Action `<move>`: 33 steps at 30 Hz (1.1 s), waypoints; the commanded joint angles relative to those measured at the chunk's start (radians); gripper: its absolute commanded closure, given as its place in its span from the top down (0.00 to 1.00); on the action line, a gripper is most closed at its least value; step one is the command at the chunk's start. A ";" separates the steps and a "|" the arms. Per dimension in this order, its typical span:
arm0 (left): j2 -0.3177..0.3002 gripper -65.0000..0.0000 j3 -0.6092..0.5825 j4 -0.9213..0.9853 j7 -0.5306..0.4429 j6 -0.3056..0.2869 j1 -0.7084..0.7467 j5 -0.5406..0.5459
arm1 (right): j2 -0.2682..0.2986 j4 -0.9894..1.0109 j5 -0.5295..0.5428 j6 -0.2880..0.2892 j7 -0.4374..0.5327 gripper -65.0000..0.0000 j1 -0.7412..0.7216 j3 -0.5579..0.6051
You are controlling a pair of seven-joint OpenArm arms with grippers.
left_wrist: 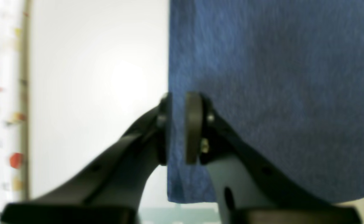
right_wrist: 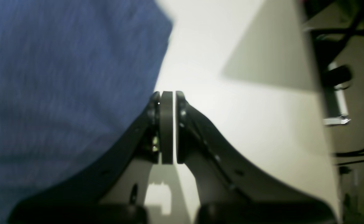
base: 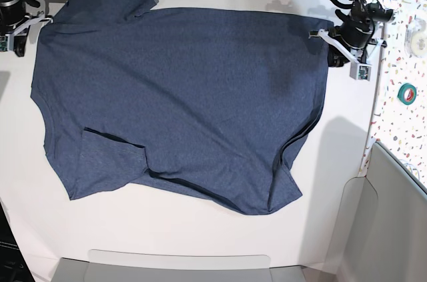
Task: Layout the t-shirt on the table in an organized manner, then fold the t-shirt properly
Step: 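Grasp the t-shirt shoulders with both grippers and drag them apart, then release with the right gripper and move it onto the t-shirt side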
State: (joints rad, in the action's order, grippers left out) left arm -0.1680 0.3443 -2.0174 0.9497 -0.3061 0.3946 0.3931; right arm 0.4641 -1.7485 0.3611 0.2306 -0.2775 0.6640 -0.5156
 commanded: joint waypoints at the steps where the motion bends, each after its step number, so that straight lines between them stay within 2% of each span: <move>1: -0.003 0.19 0.005 -0.022 -0.013 -0.002 -0.003 0.008 | 0.012 -0.035 0.003 0.000 0.030 0.01 -0.013 -0.013; 5: -0.003 0.24 -0.001 -0.029 -0.013 -0.002 -0.006 0.008 | 0.011 -0.101 0.003 0.000 0.021 0.01 -0.072 -0.008; 7: -0.002 0.24 -0.003 -0.029 -0.013 -0.002 -0.018 0.010 | 0.011 -0.129 0.003 0.000 -0.021 0.02 -0.131 -0.004; 10: 0.014 0.24 -0.001 -0.029 -0.013 -0.002 -0.039 0.010 | 0.008 -0.135 0.002 0.000 -0.144 0.15 -0.275 0.031; 13: 0.015 0.24 -0.003 -0.029 -0.013 -0.002 -0.039 0.010 | 0.008 -0.089 -0.060 0.005 -0.322 0.37 -0.458 0.081; 15: 0.017 0.24 -0.004 -0.029 -0.013 -0.002 -0.039 0.010 | 0.011 -0.046 -0.144 0.008 -0.394 0.49 -0.565 0.154; 17: 0.017 0.24 -0.004 -0.029 -0.013 -0.002 -0.039 0.010 | 0.029 0.003 -0.233 0.010 -0.395 0.55 -0.649 0.260; 22: 0.034 0.24 -0.006 -0.029 -0.011 -0.002 -0.039 0.011 | 0.127 0.098 -0.462 0.010 -0.394 0.57 -0.809 0.627; 27: 0.034 0.24 -0.006 -0.029 -0.011 -0.002 -0.039 0.011 | 0.163 0.115 -0.741 0.013 -0.372 0.57 -0.870 0.918; 29: 0.034 0.24 -0.006 -0.029 -0.011 -0.002 -0.039 0.011 | 0.164 0.117 -0.845 0.057 -0.372 0.57 -0.870 0.984; 31: 0.034 0.24 -0.006 -0.027 -0.011 -0.002 -0.039 0.011 | 0.166 0.117 -0.939 0.161 -0.372 0.57 -0.861 1.003; 33: 0.034 0.24 -0.006 -0.027 -0.011 -0.002 -0.039 0.011 | 0.164 0.118 -1.002 0.230 -0.368 0.57 -0.835 0.998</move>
State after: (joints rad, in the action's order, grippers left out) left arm -0.1276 0.3347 -2.0281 0.9607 -0.3061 0.3576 0.3954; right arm 0.6098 -1.6188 -0.6304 0.4644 -0.6388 -0.1543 0.4973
